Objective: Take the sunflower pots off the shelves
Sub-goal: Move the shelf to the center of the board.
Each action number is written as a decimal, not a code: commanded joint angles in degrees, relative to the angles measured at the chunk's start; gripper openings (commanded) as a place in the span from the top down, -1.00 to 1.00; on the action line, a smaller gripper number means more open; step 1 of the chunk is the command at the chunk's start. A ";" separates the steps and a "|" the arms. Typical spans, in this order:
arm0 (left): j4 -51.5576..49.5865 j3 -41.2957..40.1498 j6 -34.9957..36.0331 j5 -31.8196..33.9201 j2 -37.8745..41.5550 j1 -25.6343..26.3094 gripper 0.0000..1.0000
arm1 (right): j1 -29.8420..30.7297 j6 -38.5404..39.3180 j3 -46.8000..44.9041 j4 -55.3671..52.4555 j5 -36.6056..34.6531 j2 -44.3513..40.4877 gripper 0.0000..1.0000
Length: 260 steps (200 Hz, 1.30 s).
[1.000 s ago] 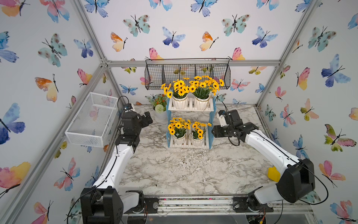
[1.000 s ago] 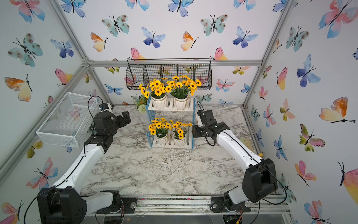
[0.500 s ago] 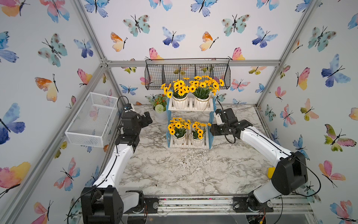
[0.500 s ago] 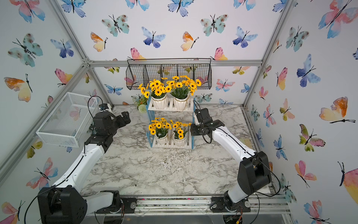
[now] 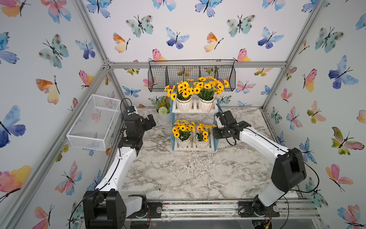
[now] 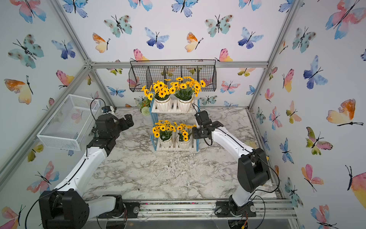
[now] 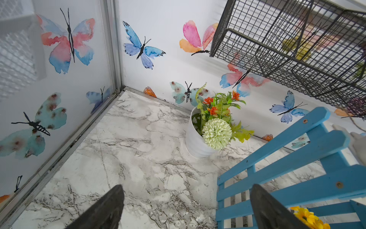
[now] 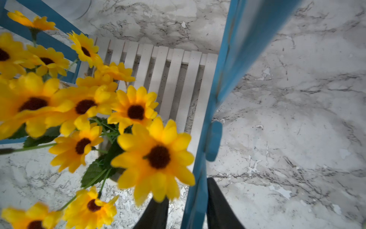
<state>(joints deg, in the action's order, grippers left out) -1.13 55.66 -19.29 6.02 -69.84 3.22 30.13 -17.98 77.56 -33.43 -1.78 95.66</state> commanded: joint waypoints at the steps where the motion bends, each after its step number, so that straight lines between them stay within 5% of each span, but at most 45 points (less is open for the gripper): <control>1: 0.91 -0.60 0.59 -1.01 -0.38 -0.43 -0.97 | 0.37 -0.43 1.90 -0.66 -2.31 0.94 0.52; 87: 1.11 -0.92 0.56 -1.14 -0.29 -0.64 -0.97 | 0.98 -1.70 -1.27 -1.44 -4.33 -3.43 0.78; 260: 0.77 -1.08 0.26 -1.42 0.34 -0.62 -0.97 | 2.93 -6.83 -10.11 -2.89 -5.78 -13.20 0.80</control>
<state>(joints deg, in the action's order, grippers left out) -1.04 55.24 -19.31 4.99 -69.87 2.94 32.16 -24.47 67.57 -35.40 -7.51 85.36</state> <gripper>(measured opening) 0.984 0.143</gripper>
